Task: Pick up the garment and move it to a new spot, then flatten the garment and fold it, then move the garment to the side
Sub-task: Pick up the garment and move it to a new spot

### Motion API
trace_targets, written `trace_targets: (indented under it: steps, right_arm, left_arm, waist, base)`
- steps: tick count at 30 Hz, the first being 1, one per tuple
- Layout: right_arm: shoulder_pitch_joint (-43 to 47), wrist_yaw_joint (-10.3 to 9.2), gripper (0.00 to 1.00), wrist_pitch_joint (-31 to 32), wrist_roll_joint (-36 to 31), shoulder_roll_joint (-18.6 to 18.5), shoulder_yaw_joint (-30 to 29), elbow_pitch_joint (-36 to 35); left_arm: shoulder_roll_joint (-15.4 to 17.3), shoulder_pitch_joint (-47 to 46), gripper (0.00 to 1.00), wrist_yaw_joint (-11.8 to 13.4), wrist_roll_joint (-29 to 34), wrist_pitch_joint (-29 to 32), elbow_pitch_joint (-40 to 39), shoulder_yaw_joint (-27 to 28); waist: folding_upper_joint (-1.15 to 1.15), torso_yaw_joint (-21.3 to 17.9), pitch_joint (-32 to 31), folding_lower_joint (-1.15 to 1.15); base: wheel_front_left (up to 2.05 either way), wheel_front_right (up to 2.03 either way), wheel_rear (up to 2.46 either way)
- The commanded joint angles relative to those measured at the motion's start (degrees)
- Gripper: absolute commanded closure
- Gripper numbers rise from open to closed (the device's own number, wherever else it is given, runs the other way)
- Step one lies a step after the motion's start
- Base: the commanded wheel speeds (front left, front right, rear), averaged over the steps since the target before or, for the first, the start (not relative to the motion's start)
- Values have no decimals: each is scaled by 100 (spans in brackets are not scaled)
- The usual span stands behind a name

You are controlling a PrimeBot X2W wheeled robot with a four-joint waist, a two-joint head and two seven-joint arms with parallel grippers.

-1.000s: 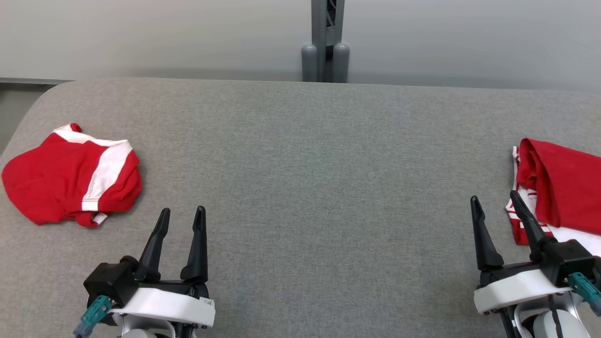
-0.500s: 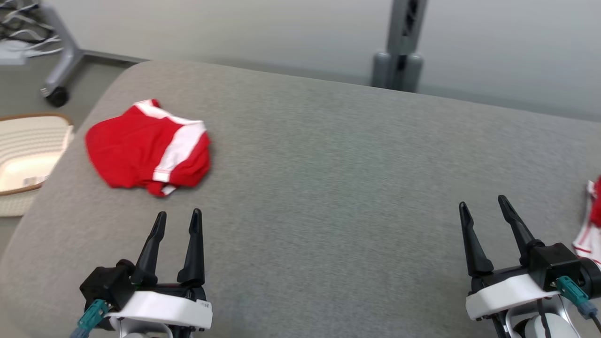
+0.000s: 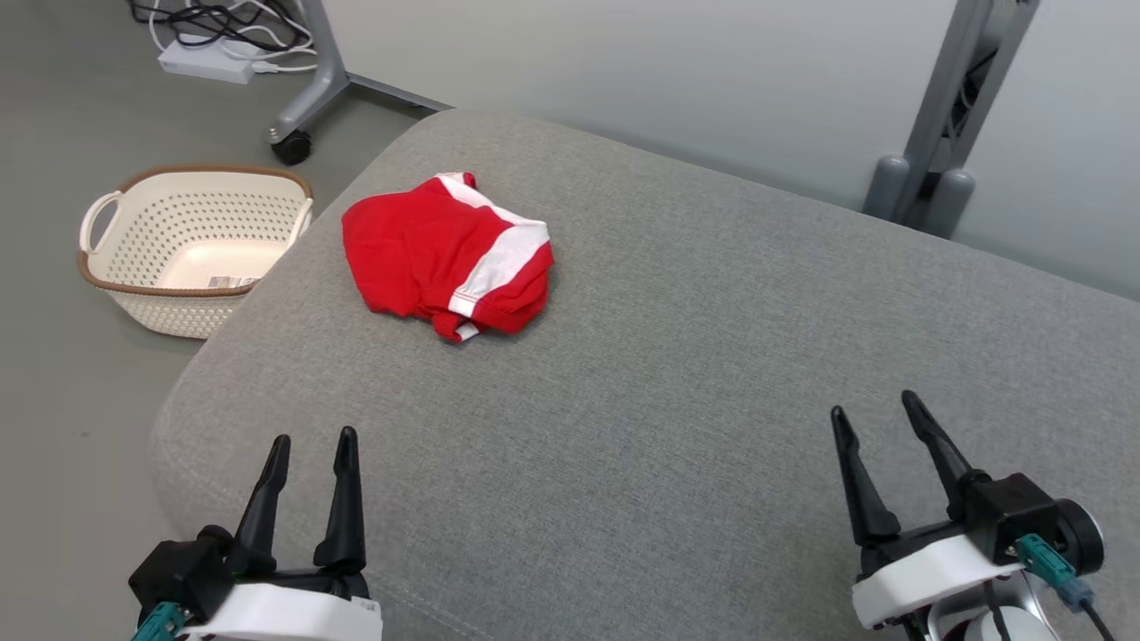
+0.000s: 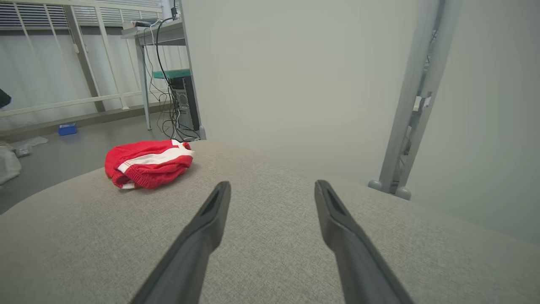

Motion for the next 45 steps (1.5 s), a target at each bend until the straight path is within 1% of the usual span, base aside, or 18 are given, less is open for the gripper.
trace_targets:
  steps: [1,5,12,18,22,24,28,32,35,36,39,43,45]
  right_arm:
    - [-65,-2,0,-37,31,-25,51,24]
    - [-202,-2,0,-37,21,-30,223,134]
    - [-349,-2,0,-37,43,-28,351,287]
    - [-339,-2,0,-37,-5,-29,296,359]
    - [-336,-2,0,-37,-98,-30,186,319]
    - [-340,-2,0,-37,-151,-33,116,270]
    - [-382,-2,0,-3,-212,-131,-44,211]
    - [-474,-2,0,124,-290,-249,-128,-2]
    - [-581,-3,0,256,-322,-363,-114,-204]
    - [-624,-2,0,304,-320,-387,-83,-280]
    - [-757,-2,0,465,-307,-499,-50,-465]
    - [-862,-2,0,636,-312,-699,3,-676]
    - [-909,-2,0,688,-291,-772,-22,-764]
  left_arm:
    - [19,31,0,42,-5,-11,-51,47]
    - [22,142,0,102,-57,-11,-177,137]
    - [23,240,0,156,-89,-11,-276,187]
    - [23,184,0,205,-112,-11,-337,208]
    - [22,82,0,202,-163,-11,-357,190]
    - [23,-19,0,166,-287,-11,-382,225]
    - [23,-291,0,55,-270,-11,-318,275]
    - [39,-860,0,-200,-15,-11,98,342]
    - [251,-1475,0,-322,49,9,669,329]
    - [365,-1722,0,-364,30,110,872,293]
    - [826,-2438,0,-455,110,630,1364,7]
    - [1233,-3317,0,-499,-235,1402,1838,-183]
    - [1395,-3702,0,-509,-427,1794,2036,-378]
  waist:
    - [0,87,4,0]
    - [0,123,60,0]
    - [0,135,64,0]
    - [0,119,60,0]
    - [0,115,170,0]
    - [0,120,268,0]
    - [0,133,456,0]
    - [0,107,692,0]
    - [0,-46,916,0]
    - [0,-113,996,0]
    - [0,-298,1233,0]
    - [0,-525,1532,0]
    - [0,-621,1656,0]
  base:
    - [0,0,0]
    - [0,0,0]
    - [0,0,0]
    - [0,0,0]
    - [0,0,0]
    - [0,0,0]
    - [0,0,0]
    - [0,0,0]
    - [0,0,0]
    - [0,0,0]
    - [0,0,0]
    - [0,0,0]
    - [0,0,0]
